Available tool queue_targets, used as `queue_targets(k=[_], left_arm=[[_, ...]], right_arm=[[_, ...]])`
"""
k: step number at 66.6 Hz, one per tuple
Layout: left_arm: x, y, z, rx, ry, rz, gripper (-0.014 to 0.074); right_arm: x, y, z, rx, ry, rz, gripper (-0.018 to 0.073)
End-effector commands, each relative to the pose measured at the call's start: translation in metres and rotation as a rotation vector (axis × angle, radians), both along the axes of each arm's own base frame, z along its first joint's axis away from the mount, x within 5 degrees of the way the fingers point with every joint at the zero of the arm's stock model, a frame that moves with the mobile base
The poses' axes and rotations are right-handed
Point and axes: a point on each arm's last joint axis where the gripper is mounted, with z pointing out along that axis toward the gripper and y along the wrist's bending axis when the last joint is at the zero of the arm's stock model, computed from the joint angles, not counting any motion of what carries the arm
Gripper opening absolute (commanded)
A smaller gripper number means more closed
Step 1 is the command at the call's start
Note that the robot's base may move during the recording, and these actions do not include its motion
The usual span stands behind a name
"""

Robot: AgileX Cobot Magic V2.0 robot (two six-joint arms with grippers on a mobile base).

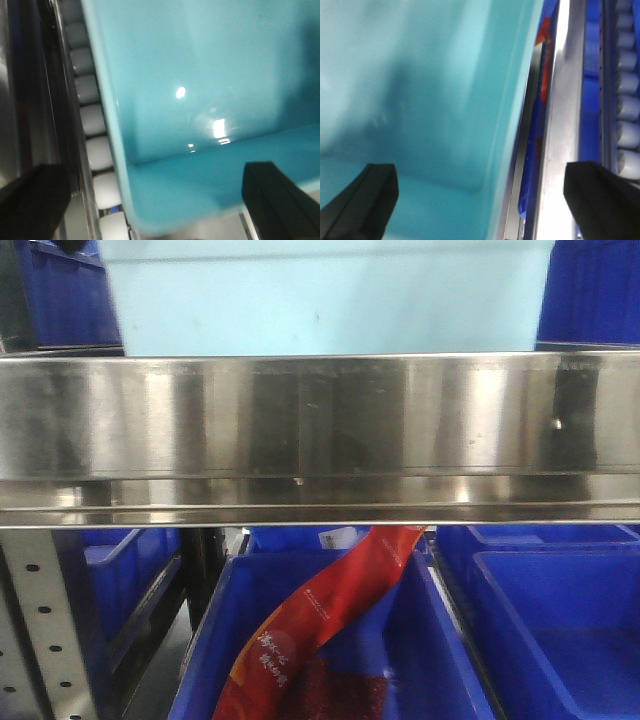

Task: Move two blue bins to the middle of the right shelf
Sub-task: 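Lower the held teal bin onto the upper shelf with both grippers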

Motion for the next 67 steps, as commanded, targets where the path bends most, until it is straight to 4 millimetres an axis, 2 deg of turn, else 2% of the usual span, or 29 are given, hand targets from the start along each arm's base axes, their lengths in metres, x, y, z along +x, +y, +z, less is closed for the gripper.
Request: queue_targets(k=[1, 8, 12, 20, 26, 29, 31, 37, 44, 50, 59, 67], left_arm=[[-0.018, 0.004, 0.028, -0.035, -0.069, -0.010, 0.0584], [-0.040, 0.011, 0.056, -0.063, -0.151, -0.010, 0.0538], [-0.055, 0.017, 0.071, -0.076, -0.203, -0.009, 0.0468], [-0.085, 0.030, 0.096, -0.069, -0.301, 0.002, 0.0209], [-0.107, 0.043, 0.106, -0.035, -0.360, 0.020, -0.0019], [-0.115, 0.047, 0.107, -0.024, -0.384, 0.026, -0.0094], [-0.121, 0.050, 0.107, -0.012, -0.404, 0.032, -0.0110], [-0.140, 0.058, 0.099, -0.004, -0.445, 0.036, -0.0111], [-0.161, 0.065, 0.086, -0.021, -0.498, 0.032, -0.0111], [-0.182, 0.072, 0.067, -0.040, -0.566, 0.027, -0.0111], [-0.208, 0.080, 0.037, -0.081, -0.686, 0.018, -0.0111], [-0.231, 0.086, 0.000, -0.107, -0.760, 0.010, -0.0111]], right_arm=[[-0.013, -0.008, 0.025, 0.017, -0.079, -0.008, 0.0531], [-0.031, -0.015, 0.047, 0.047, -0.157, -0.008, 0.0444], [-0.046, -0.021, 0.061, 0.064, -0.201, -0.009, 0.0356], [-0.069, -0.030, 0.081, 0.088, -0.268, -0.010, 0.0120], [-0.087, -0.039, 0.091, 0.077, -0.324, -0.019, -0.0055], [-0.093, -0.043, 0.091, 0.061, -0.339, -0.025, -0.0127], [-0.098, -0.046, 0.090, 0.054, -0.349, -0.027, -0.0167], [-0.112, -0.052, 0.084, 0.048, -0.373, -0.029, -0.0162], [-0.125, -0.057, 0.063, 0.048, -0.378, -0.021, -0.0162], [-0.139, -0.062, 0.039, 0.056, -0.404, -0.012, -0.0162], [-0.159, -0.068, -0.010, 0.064, -0.425, 0.005, -0.0162], [-0.183, -0.075, -0.055, 0.084, -0.475, 0.019, -0.0162]])
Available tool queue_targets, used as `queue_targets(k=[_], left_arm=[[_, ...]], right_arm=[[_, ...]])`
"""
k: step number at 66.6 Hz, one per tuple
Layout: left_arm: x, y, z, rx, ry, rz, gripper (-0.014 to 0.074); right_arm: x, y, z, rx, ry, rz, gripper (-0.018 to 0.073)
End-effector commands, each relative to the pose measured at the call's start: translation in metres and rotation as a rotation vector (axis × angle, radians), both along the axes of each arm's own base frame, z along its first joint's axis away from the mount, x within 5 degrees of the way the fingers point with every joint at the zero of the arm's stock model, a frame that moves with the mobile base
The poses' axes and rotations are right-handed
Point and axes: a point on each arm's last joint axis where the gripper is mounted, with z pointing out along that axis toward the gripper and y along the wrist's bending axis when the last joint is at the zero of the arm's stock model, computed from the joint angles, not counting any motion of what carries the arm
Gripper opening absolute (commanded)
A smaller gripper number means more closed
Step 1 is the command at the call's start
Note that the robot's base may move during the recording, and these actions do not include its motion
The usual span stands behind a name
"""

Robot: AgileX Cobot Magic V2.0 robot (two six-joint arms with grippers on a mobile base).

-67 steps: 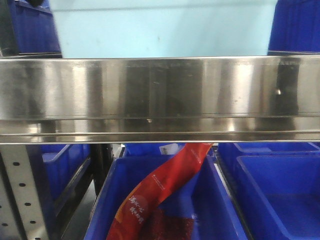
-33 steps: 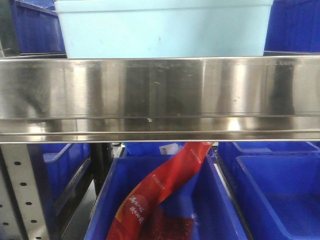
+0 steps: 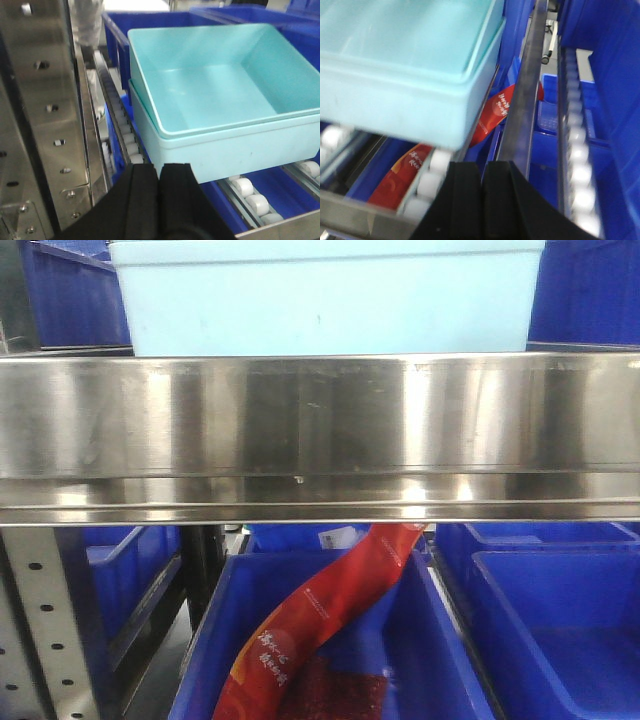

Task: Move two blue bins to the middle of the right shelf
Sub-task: 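Lower the held teal bin onto the upper shelf with both grippers, then open both grippers and pull them back from the teal bin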

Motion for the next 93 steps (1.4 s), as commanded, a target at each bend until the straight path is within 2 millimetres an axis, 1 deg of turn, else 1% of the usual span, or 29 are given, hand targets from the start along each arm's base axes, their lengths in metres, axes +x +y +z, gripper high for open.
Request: queue_targets(k=[1, 3, 6, 10, 14, 17, 22, 28, 32, 37, 87, 93], left_arm=[[-0.014, 0.003, -0.020, -0.024, -0.086, -0.013, -0.0111], [-0.018, 0.005, -0.029, -0.028, -0.101, -0.016, -0.0111], [-0.024, 0.006, -0.040, -0.033, -0.117, -0.018, -0.0111], [-0.029, 0.008, -0.056, -0.033, -0.119, -0.021, -0.0111], [-0.032, 0.009, -0.073, -0.030, -0.108, -0.022, -0.0111], [-0.034, 0.010, -0.082, -0.031, -0.113, -0.024, -0.0111], [-0.037, 0.010, -0.090, -0.043, -0.151, -0.030, -0.0111], [-0.038, 0.010, -0.093, -0.058, -0.198, -0.036, -0.0111], [-0.038, 0.010, -0.091, -0.065, -0.220, -0.038, -0.0111], [-0.038, 0.010, -0.090, -0.069, -0.233, -0.039, -0.0111], [-0.038, 0.010, -0.090, -0.069, -0.234, -0.039, -0.0111], [-0.039, 0.012, -0.092, -0.065, -0.225, -0.018, -0.0111]], right_arm=[[-0.014, -0.006, -0.017, 0.022, -0.099, 0.007, -0.0162], [-0.021, -0.008, -0.024, 0.030, -0.120, 0.010, -0.0162], [-0.029, -0.011, -0.039, 0.037, -0.137, 0.015, -0.0162], [-0.040, -0.014, -0.052, 0.050, -0.170, 0.019, -0.0162], [-0.050, -0.018, -0.062, 0.063, -0.207, 0.022, -0.0162], [-0.059, -0.021, -0.067, 0.077, -0.242, 0.024, -0.0162], [-0.071, -0.026, -0.074, 0.099, -0.300, 0.026, -0.0162], [-0.081, -0.029, -0.076, 0.125, -0.371, 0.028, -0.0162], [-0.087, -0.032, -0.076, 0.138, -0.406, 0.029, -0.0162], [-0.089, -0.033, -0.075, 0.143, -0.421, 0.028, -0.0162], [-0.089, -0.033, -0.074, 0.147, -0.431, 0.029, -0.0162], [-0.089, -0.033, -0.074, 0.147, -0.431, 0.029, -0.0162]])
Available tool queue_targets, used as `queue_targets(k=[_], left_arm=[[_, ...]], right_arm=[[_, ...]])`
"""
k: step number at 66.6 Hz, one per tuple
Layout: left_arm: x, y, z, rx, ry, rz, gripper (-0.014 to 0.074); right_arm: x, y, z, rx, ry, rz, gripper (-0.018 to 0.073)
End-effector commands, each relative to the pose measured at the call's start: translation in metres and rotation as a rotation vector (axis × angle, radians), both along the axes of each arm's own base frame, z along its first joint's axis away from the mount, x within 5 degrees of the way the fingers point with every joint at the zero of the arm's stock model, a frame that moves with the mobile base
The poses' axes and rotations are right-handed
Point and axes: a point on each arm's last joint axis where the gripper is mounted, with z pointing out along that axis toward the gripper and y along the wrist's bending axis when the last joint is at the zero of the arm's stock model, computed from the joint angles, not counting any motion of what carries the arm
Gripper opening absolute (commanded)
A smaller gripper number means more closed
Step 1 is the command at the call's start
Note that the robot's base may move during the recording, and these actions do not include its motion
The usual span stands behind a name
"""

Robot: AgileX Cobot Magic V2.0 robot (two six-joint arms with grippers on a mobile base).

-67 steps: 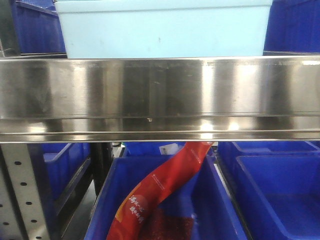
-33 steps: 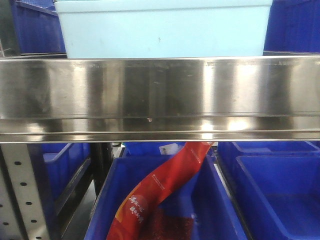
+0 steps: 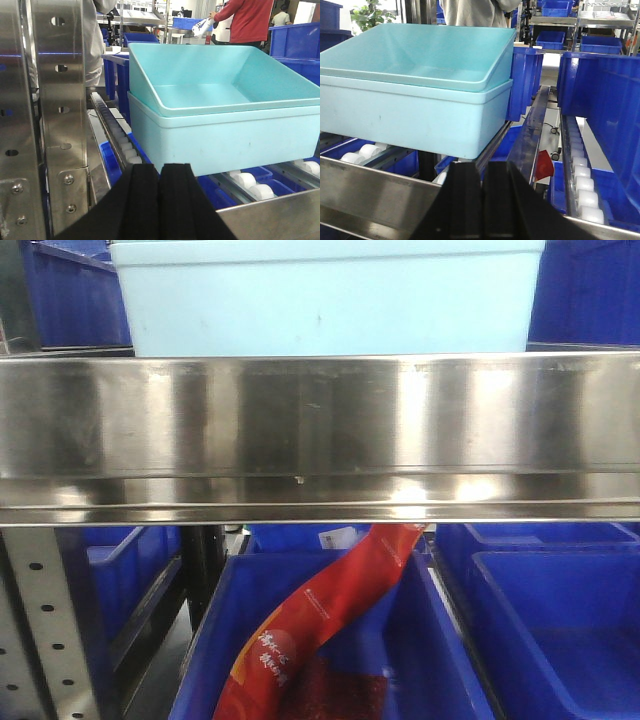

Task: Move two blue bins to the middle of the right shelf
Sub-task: 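Open both grippers and pull them back from the teal bin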

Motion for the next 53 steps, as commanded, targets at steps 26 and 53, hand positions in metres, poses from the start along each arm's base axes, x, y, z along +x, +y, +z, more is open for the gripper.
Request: queue_targets(k=[26, 53], left_arm=[[-0.021, 0.021, -0.073, 0.029, -0.064, 0.241, -0.0111], [-0.020, 0.023, -0.096, 0.026, -0.093, 0.294, -0.0111]], right_arm=[[0.000, 0.000, 0.002, 0.003, -0.028, -0.004, -0.0162], [0.000, 0.000, 0.002, 0.003, -0.028, -0.004, -0.0162]])
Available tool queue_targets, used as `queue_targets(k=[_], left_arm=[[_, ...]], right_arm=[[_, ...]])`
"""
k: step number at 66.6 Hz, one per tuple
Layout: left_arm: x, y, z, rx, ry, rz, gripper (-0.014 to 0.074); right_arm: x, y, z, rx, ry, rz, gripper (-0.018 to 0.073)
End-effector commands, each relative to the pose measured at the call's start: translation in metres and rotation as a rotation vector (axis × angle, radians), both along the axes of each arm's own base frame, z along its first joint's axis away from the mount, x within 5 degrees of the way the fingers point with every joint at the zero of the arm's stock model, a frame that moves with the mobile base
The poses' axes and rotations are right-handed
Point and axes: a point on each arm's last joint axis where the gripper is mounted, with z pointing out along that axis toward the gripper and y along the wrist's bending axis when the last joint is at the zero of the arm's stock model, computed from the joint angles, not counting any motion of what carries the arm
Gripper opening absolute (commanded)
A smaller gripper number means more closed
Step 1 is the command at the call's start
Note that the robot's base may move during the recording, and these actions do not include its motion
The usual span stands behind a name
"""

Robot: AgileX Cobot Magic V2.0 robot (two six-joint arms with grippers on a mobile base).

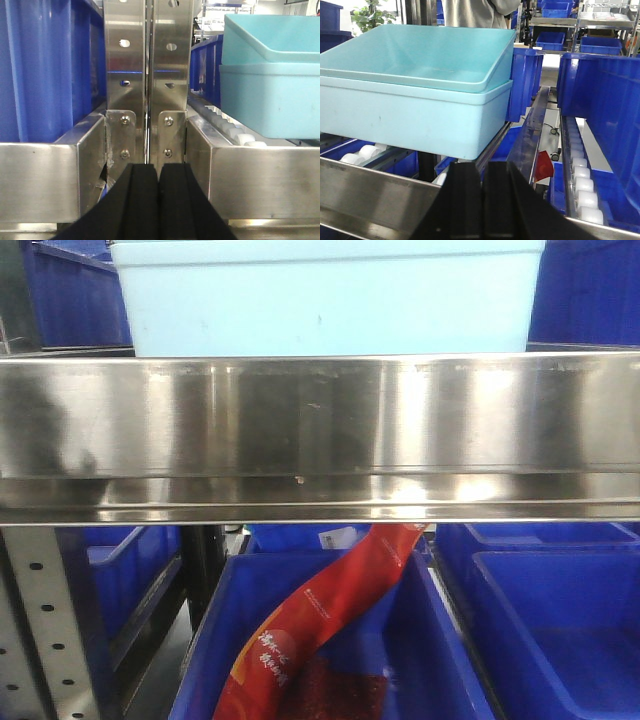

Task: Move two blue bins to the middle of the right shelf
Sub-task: 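Open both grippers and pull them back from the teal bin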

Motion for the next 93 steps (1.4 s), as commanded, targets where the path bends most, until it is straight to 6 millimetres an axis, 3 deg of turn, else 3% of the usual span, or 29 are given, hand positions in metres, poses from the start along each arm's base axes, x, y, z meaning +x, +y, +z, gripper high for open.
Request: queue_targets(k=[1, 53, 63, 76, 93], left_arm=[[-0.001, 0.000, 0.003, -0.001, -0.031, 0.004, -0.0111], [-0.001, 0.000, 0.003, -0.001, -0.031, 0.004, -0.0111], [-0.001, 0.000, 0.003, -0.001, -0.031, 0.004, -0.0111], [-0.001, 0.000, 0.003, -0.001, -0.031, 0.004, -0.0111], [-0.001, 0.000, 0.003, -0.001, -0.031, 0.004, -0.0111]], right_arm=[[0.000, 0.000, 0.002, 0.003, -0.026, -0.004, -0.0162], [0.000, 0.000, 0.003, 0.029, -0.044, -0.004, -0.0162], [0.002, -0.004, 0.000, 0.020, -0.044, -0.089, -0.0162], [0.002, -0.014, -0.030, 0.021, -0.022, -0.248, -0.0162], [-0.002, -0.018, -0.075, 0.023, -0.033, -0.313, -0.0162]])
